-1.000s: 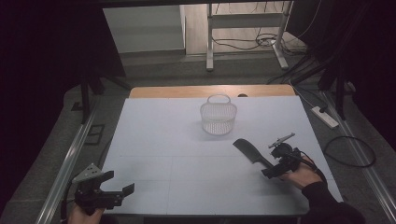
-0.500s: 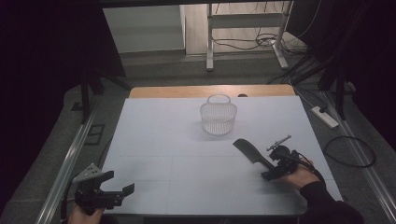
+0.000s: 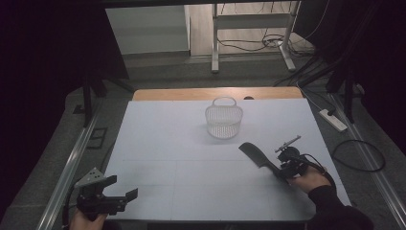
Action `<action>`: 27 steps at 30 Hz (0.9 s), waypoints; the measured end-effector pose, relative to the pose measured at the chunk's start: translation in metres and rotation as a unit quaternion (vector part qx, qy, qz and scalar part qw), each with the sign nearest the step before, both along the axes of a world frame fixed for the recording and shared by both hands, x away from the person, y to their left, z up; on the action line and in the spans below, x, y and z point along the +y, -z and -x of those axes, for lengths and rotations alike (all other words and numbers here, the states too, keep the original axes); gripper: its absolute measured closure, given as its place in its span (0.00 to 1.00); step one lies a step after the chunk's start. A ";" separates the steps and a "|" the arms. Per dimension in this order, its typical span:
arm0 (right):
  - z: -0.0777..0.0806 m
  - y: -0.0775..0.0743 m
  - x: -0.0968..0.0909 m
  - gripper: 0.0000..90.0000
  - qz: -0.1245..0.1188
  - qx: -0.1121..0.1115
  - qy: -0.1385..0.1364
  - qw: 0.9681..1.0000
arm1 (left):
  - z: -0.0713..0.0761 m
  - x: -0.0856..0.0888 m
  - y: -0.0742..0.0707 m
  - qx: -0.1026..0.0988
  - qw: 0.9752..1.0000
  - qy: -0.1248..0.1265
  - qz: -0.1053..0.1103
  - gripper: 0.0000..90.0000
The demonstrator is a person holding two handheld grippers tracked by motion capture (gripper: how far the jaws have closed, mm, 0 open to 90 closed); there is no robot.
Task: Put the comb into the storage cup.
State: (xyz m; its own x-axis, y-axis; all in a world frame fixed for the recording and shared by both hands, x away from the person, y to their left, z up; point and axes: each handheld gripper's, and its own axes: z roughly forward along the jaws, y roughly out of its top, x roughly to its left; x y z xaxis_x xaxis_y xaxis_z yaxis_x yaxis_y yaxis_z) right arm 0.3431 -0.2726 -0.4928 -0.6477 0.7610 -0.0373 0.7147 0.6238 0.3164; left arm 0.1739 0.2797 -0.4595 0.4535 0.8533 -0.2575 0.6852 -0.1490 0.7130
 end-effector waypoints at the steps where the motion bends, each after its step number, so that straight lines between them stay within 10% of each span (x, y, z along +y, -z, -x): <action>1: 0.000 -0.001 0.000 0.78 0.000 0.001 -0.003 1.000 | 0.000 0.000 0.000 0.000 1.000 0.000 0.000 0.02; 15: 0.002 -0.001 0.001 0.81 0.000 -0.003 -0.004 1.000 | 0.000 0.000 0.000 0.000 1.000 0.001 0.000 0.02; 27: 0.010 -0.013 -0.003 0.81 -0.033 -0.053 -0.007 0.998 | -0.002 0.000 -0.001 -0.002 1.000 0.012 0.014 0.01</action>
State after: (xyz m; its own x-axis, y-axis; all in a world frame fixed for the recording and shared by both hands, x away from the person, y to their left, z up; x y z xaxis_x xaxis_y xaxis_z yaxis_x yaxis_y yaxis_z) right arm 0.3333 -0.2756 -0.4801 -0.6529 0.7554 -0.0565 0.6664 0.6082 0.4313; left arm 0.1755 0.2794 -0.4587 0.4741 0.8352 -0.2785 0.6785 -0.1451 0.7201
